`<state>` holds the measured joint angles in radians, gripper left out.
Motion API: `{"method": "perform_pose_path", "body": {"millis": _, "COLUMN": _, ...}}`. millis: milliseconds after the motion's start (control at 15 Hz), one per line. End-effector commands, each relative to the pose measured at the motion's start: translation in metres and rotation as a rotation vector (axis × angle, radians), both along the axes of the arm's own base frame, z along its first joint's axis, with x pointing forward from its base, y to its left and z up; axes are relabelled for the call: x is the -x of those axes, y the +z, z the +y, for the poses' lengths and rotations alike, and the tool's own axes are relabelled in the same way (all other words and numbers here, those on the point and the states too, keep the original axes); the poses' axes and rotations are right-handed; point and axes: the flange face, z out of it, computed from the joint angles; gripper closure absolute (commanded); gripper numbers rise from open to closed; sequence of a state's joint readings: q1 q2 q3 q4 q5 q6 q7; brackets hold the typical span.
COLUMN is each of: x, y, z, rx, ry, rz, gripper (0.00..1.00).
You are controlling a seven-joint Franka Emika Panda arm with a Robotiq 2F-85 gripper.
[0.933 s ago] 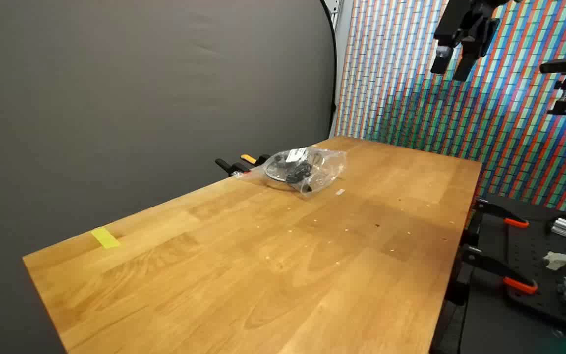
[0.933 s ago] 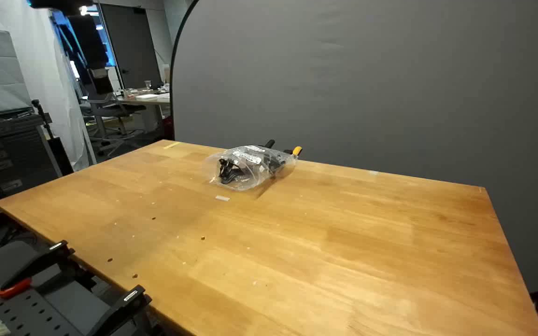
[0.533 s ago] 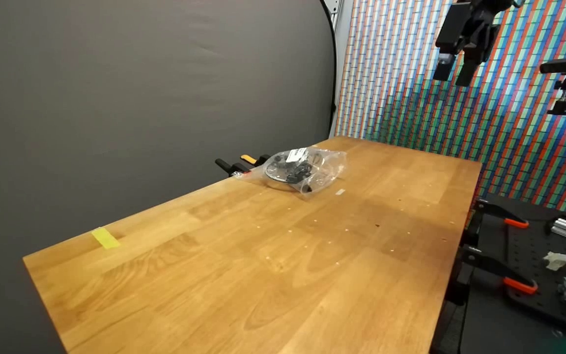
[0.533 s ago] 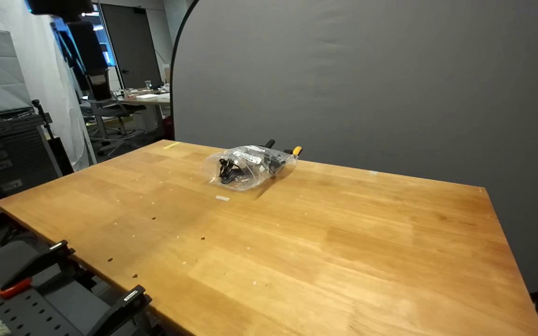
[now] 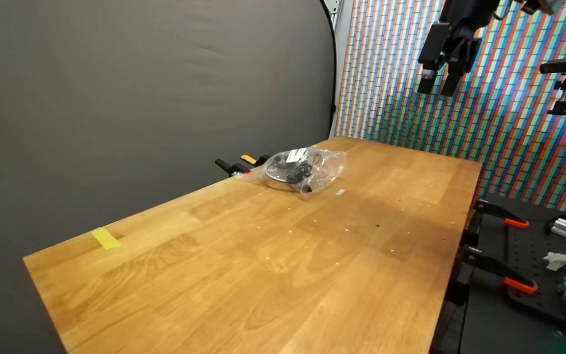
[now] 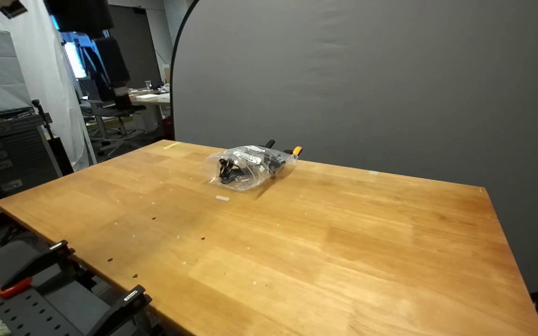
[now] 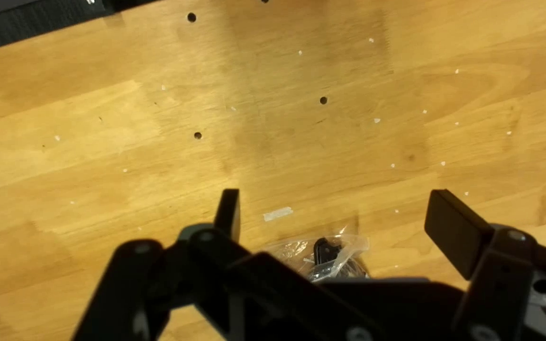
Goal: Remove the cable from the plastic and put it on the table
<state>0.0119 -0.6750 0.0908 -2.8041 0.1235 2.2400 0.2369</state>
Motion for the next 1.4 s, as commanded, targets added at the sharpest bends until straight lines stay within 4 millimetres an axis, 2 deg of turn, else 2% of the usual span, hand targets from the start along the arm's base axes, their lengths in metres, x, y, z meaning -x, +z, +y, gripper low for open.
{"method": "perform_pose_path", "body": {"millis": 0, "x": -0.026, "y": -0.043, "z": 0.001, "rx": 0.067, "ry": 0.014, "rz": -0.012, "gripper": 0.0}}
{"method": "perform_pose_path", "body": {"millis": 333, "x": -0.04, "y": -0.117, "z": 0.011, "rx": 0.125, "ry": 0.08, "rz": 0.05, "gripper": 0.0}}
{"method": "perform_pose_path", "body": {"millis": 600, "x": -0.053, "y": -0.16, "z": 0.014, "rx": 0.145, "ry": 0.117, "rz": 0.069, "gripper": 0.0}}
{"method": "perform_pose_path", "body": {"millis": 1000, "x": -0.083, "y": -0.188, "z": 0.018, "rx": 0.164, "ry": 0.177, "rz": -0.091, "gripper": 0.0}}
{"method": "perform_pose_path", "body": {"millis": 1333, "x": -0.122, "y": -0.197, "z": 0.002, "rx": 0.158, "ry": 0.133, "rz": -0.206, "gripper": 0.0}}
